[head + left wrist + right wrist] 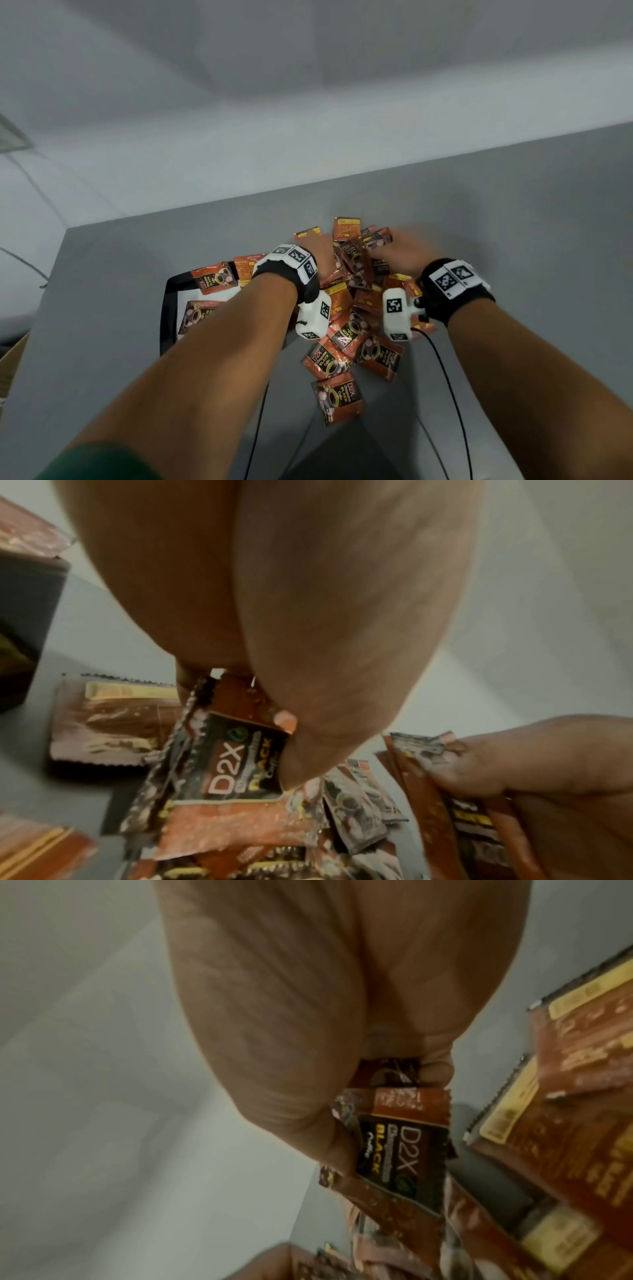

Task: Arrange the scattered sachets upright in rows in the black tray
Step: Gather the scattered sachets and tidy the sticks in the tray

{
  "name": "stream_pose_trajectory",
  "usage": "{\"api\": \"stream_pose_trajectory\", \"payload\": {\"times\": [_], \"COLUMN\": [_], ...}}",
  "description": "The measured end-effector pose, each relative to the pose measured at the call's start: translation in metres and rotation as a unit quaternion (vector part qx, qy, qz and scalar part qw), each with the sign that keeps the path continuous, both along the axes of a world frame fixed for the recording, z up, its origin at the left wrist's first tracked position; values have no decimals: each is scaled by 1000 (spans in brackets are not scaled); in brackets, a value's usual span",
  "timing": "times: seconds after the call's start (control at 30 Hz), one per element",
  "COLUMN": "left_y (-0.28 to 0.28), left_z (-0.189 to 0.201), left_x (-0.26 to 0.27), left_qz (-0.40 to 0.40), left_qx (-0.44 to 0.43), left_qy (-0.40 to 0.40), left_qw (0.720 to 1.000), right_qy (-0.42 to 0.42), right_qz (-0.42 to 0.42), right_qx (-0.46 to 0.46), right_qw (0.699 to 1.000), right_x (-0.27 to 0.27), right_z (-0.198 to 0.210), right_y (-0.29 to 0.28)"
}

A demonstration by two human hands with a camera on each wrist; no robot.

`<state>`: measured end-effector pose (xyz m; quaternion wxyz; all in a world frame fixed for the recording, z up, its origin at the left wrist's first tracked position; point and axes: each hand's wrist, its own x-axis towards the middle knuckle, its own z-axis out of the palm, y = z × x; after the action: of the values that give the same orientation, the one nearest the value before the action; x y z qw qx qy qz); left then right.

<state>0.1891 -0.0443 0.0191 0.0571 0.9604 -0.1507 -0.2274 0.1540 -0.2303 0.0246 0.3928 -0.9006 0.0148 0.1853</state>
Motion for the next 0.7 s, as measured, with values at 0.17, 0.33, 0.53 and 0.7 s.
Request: {"api": "stream_pose_trajectory", "payload": {"times": [0.17,0.33,0.53,0.7], "left_y": [15,35,32,4], "left_z": [31,68,65,34], "left_x": [-9,-23,-52,-75], "left_qz": [44,41,53,100], "left_qx": [-137,-137,-123,-114], "left_qy": [22,1,88,108], "left_qw": [989,990,987,983], "right_qy": [-53,-28,-47,-19], "right_qz": [59,36,32,-73], "right_qx": [-100,-160,-112,78], "right_qw": [992,986,992,994], "right_x": [18,30,25,-10], "right_z": [-19,-49,-33,7], "right_y": [23,36,28,-8]}}
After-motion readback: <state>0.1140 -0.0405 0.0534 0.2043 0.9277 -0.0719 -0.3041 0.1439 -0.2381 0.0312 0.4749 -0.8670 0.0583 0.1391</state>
